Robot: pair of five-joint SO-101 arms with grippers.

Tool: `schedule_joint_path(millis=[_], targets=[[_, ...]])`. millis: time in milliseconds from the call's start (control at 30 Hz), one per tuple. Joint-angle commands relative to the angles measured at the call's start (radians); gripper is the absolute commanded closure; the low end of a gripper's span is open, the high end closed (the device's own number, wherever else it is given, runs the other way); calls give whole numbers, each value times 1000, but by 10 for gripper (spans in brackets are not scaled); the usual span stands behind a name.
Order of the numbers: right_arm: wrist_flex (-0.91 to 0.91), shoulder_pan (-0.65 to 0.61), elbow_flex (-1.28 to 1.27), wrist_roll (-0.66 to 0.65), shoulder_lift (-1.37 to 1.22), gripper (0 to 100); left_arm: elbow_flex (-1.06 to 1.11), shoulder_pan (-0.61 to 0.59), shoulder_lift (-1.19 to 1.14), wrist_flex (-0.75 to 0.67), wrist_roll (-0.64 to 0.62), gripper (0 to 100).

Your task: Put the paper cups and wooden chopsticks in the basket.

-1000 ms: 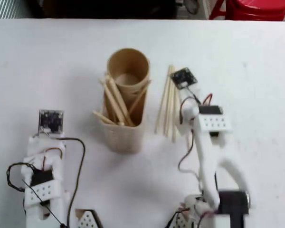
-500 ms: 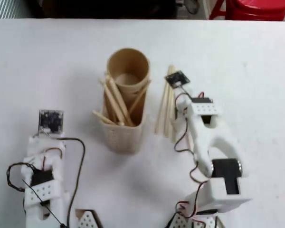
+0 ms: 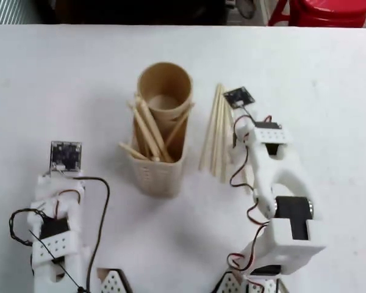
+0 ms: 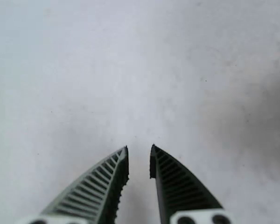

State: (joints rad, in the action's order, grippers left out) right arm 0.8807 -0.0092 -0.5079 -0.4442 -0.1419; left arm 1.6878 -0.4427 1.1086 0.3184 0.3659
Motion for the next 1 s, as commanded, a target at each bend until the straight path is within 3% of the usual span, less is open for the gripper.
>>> schedule_joint_path(millis=[0,67,333,567,767,967], targets=[[58,82,29,104,139,981,-2,-8,16,2,12,902],[111,114,29,158,242,981,-2,-8,16,2,12,902],[234,85,-109,170,901,981,-2,-8,16,2,12,902],[147,-183,-193,172,1472,978,-2,-8,16,2,12,902],[-99,-430,-193,304,1532,979,-2,-8,16,2,12,902],[-456,-618,-229,295,1392,981,-2,-8,16,2,12,902]])
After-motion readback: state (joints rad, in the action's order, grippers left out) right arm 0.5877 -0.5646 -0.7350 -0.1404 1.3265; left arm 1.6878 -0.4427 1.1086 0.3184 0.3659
